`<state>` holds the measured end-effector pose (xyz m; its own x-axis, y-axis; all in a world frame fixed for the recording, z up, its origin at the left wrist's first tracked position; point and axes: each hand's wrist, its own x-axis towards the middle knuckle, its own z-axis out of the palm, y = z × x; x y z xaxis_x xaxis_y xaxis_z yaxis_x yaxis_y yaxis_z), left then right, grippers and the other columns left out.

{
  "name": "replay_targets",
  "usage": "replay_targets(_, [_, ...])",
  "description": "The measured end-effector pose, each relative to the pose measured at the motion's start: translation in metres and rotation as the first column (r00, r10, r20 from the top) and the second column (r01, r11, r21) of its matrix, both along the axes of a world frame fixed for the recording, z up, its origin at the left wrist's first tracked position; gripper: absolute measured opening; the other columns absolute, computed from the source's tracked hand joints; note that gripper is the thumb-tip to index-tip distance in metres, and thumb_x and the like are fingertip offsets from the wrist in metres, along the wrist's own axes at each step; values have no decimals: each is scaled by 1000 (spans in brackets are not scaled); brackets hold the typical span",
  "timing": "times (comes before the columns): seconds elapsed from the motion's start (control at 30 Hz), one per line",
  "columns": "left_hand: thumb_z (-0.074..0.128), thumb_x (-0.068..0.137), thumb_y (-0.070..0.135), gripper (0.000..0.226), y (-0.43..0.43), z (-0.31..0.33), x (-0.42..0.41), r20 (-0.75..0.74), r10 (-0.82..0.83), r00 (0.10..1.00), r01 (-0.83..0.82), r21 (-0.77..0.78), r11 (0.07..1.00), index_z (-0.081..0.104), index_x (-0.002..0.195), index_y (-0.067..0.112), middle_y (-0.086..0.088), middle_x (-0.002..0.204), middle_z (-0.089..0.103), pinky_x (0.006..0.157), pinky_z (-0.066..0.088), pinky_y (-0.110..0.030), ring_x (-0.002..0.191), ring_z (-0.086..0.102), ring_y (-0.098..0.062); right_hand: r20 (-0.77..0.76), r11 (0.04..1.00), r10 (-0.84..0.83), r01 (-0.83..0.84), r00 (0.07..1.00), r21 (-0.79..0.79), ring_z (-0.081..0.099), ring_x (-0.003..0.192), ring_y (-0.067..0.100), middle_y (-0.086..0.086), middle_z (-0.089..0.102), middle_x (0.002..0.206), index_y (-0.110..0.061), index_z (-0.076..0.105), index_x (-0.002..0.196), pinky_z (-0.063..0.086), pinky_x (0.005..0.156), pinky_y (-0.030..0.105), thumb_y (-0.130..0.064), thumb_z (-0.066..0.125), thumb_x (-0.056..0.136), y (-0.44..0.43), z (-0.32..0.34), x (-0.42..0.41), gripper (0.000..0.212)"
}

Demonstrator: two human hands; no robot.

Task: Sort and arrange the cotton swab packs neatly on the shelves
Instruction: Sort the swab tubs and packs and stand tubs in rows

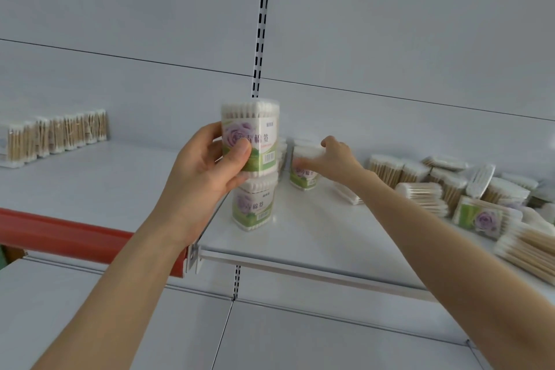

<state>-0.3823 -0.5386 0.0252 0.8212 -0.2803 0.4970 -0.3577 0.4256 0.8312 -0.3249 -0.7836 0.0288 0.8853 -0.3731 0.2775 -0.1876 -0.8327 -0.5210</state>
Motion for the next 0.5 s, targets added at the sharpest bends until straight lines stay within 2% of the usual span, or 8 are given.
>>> replay_targets(0.07, [60,67,29,39,-2,1,-1,9,-13,1000,13,-2,1000,59,103,16,-2,99,68,76,55,-25,90,68,-13,1,1000,13,-13,1000,22,45,118,25,11,43,132,-6,37,133,37,91,30,-49,68,76,-6,8,-10,78])
replay_targets(0.13, [60,68,29,38,-5,3,-3,14,-26,1000,26,-3,1000,59,104,16,-3,103,67,74,54,-23,91,68,-12,71,1000,16,-18,997,25,52,110,25,12,50,128,-7,43,130,42,98,36,-42,68,80,-11,18,-22,66])
replay_targets(0.2, [64,73,28,33,-10,5,-5,16,-54,998,54,4,999,59,104,16,-3,104,66,74,54,-22,92,68,-12,238,993,53,-77,970,91,58,92,23,13,60,113,-8,53,119,50,90,43,-29,64,85,-11,32,-39,41])
replay_targets(0.27, [70,77,27,30,-18,6,-8,16,-96,995,96,18,995,61,103,16,-2,102,68,75,54,-24,93,68,-14,378,936,131,-240,916,257,64,83,21,10,63,98,-10,57,108,55,79,38,-21,58,90,-1,49,-65,21])
replay_targets(0.3, [67,77,27,30,-23,5,-10,16,-117,993,117,23,993,61,104,16,-3,102,69,76,55,-25,93,68,-16,407,884,188,-334,894,327,66,82,20,8,63,96,-11,58,106,55,77,34,-23,57,91,5,58,-79,19])
replay_targets(0.4, [69,79,28,33,-40,3,-15,15,-140,990,139,40,989,59,107,14,-9,108,67,75,54,-24,94,68,-16,358,766,401,-523,843,374,68,89,17,6,65,104,-19,59,107,56,77,29,-46,59,79,22,76,-118,39])
replay_targets(0.5, [63,85,20,27,-56,-1,-21,54,-127,990,122,85,989,57,110,12,-4,104,66,74,54,-21,93,66,-11,284,798,461,-533,840,281,68,89,15,1,66,98,-25,60,104,57,76,27,-53,67,63,35,74,-136,50])
